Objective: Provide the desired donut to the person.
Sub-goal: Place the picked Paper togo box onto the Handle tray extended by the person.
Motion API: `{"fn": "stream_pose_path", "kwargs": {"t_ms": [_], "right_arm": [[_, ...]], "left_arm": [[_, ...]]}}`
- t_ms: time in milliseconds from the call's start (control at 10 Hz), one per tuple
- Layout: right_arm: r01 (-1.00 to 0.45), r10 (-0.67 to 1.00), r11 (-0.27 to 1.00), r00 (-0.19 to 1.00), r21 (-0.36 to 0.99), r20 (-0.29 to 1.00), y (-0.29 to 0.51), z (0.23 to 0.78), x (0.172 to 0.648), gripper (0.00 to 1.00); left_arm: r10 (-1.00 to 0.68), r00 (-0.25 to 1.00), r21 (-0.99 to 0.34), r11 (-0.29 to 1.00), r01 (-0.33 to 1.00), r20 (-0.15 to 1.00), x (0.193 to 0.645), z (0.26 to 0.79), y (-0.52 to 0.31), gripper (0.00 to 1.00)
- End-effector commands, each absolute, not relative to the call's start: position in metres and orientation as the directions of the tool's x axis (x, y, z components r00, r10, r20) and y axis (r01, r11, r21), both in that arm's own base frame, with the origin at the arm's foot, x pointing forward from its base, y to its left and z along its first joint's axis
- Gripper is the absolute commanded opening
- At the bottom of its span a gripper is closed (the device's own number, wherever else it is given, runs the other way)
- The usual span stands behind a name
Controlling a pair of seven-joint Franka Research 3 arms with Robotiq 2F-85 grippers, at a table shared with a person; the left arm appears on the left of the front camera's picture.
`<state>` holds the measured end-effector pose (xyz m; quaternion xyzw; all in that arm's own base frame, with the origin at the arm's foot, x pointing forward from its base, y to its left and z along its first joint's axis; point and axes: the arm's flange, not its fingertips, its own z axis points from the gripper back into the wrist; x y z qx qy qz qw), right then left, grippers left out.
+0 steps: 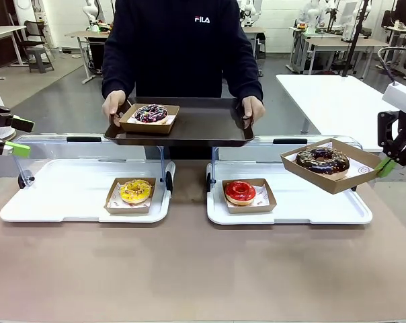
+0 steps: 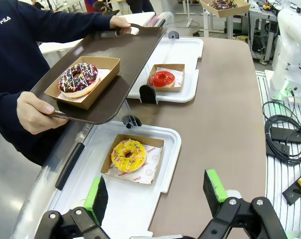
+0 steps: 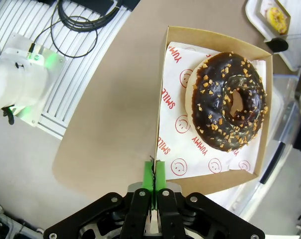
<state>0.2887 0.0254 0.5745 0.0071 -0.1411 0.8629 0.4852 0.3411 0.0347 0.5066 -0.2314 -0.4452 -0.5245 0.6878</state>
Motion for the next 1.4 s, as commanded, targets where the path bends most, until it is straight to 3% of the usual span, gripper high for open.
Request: {"fn": "stream_pose_path", "kwargs": {"t_ms": [0, 200, 300, 600, 900, 1300], "right_arm": [[-0.84, 0.836, -0.491, -0.528, -0.231, 0.147, 0.025, 0.57, 0.288, 0.0], [-0.839, 0.835, -0.489, -0.529, -0.237, 0.149, 0.025, 0.574, 0.289, 0.02], [-0.805, 0.807, -0.525, -0.574, -0.276, 0.139, 0.048, 0.602, 0.322, 0.02], [-0.834, 0.845, -0.471, -0.52, -0.288, 0.123, 0.122, 0.637, 0.425, 0.02], [-0.821, 0.9, -0.349, -0.428, -0.452, 0.08, 0.174, 0.607, 0.49, 0.02], [-0.792, 0.899, -0.27, -0.41, -0.547, 0.151, 0.213, 0.571, 0.518, 0.02]], "left_arm": [[-0.507, 0.042, 0.153, 0.337, 0.929, 0.861, 0.341, 0.506, 0.035, 1.0], [-0.507, 0.042, 0.153, 0.337, 0.929, 0.861, 0.341, 0.506, 0.035, 1.0], [-0.507, 0.042, 0.153, 0.337, 0.929, 0.861, 0.341, 0.506, 0.035, 1.0], [-0.507, 0.042, 0.153, 0.337, 0.929, 0.861, 0.341, 0.506, 0.035, 1.0], [-0.507, 0.042, 0.153, 0.337, 0.929, 0.861, 0.341, 0.506, 0.035, 1.0], [-0.507, 0.042, 0.153, 0.337, 0.929, 0.861, 0.341, 0.506, 0.035, 1.0]]}}
